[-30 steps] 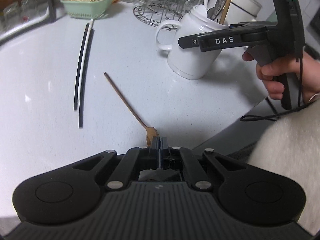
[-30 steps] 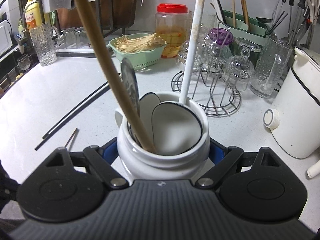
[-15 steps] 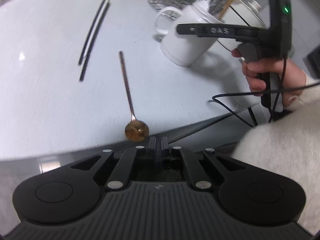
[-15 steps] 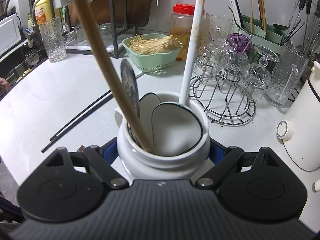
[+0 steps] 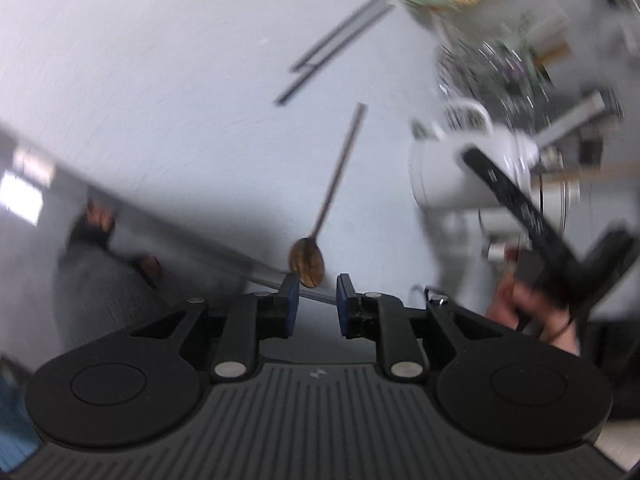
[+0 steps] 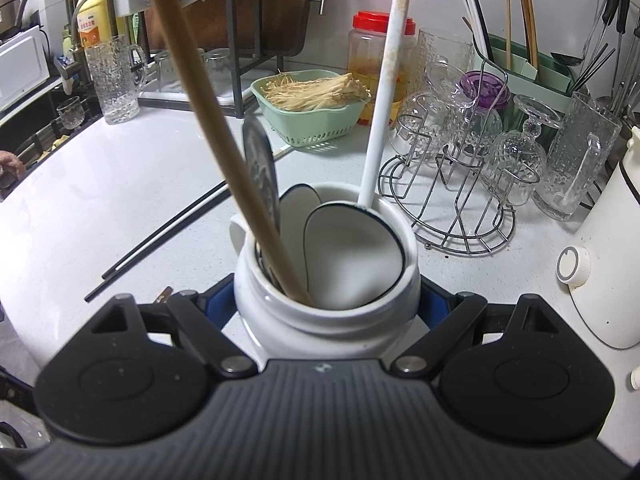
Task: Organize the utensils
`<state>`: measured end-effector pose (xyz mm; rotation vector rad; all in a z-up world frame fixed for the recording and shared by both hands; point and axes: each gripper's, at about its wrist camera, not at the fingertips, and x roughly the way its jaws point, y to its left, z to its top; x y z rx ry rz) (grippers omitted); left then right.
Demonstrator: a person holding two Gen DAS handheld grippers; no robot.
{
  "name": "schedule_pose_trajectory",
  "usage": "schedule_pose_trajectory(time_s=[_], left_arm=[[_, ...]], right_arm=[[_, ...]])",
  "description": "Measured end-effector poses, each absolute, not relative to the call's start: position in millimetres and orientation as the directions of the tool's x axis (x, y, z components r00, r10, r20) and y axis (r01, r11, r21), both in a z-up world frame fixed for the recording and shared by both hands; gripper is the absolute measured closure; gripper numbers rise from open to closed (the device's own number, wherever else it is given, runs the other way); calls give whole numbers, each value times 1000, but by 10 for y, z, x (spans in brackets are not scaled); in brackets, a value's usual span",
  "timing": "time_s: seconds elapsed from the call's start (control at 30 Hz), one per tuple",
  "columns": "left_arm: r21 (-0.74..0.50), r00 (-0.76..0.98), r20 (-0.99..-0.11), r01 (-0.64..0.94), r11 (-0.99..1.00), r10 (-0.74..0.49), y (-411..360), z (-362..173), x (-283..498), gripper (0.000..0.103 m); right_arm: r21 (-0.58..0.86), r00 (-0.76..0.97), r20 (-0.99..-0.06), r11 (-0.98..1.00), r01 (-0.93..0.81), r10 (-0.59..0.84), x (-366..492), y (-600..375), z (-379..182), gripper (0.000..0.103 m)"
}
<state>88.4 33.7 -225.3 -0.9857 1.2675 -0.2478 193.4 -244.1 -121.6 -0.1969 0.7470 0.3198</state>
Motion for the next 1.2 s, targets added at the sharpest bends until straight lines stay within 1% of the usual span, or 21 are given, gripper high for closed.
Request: schedule_pose_trajectory(time_s=[0.1,0.27,0.43,0.63,0.73,0.77,0.87,0.9,0.93,1.03,1.2], left_arm=[[-759,352,-637,-439,480,-686,414,-2396,859,81],[-783,392,-571,-524,335,-722,420,-2558,850,81],[-776,423,-556,-572,266,-716,422,-2622,850,81],[-726,385,-597,-632,270,-704,365,-2586,852,81],[-675,348,-645,-678,293,-681,308,-2541,868,81],[-657,339,-661,-693,297,-669,302,-2532,871,80],[-636,350,-670,-725,264,-655,255,-2537,896,67],[-629,351,-672,-736,252,-652,241,-2542,905,60],[-620,351,-678,-745,245,-646,227,-2545,915,57],[-559,327,-738,-787,262,-590,197,-2519,926,57],[-512,313,-781,-817,266,-540,161,-2483,947,58]], right_arm=[[-62,688,-694,935,-350,212,1932,-2439,-1218,11],[-65,688,-698,939,-338,199,1926,-2425,-1215,11],[-66,686,-702,942,-330,192,1908,-2410,-1213,11],[-65,681,-704,937,-344,201,1908,-2401,-1212,11],[-66,683,-702,936,-345,202,1900,-2403,-1214,11],[-66,684,-701,936,-345,203,1899,-2404,-1215,11],[-61,684,-700,938,-340,202,1900,-2405,-1218,11],[-60,685,-700,939,-338,202,1899,-2407,-1217,11],[-59,686,-699,939,-338,202,1896,-2406,-1218,11],[-58,686,-697,937,-345,210,1878,-2408,-1222,11],[-57,682,-694,926,-373,232,1824,-2413,-1226,12]])
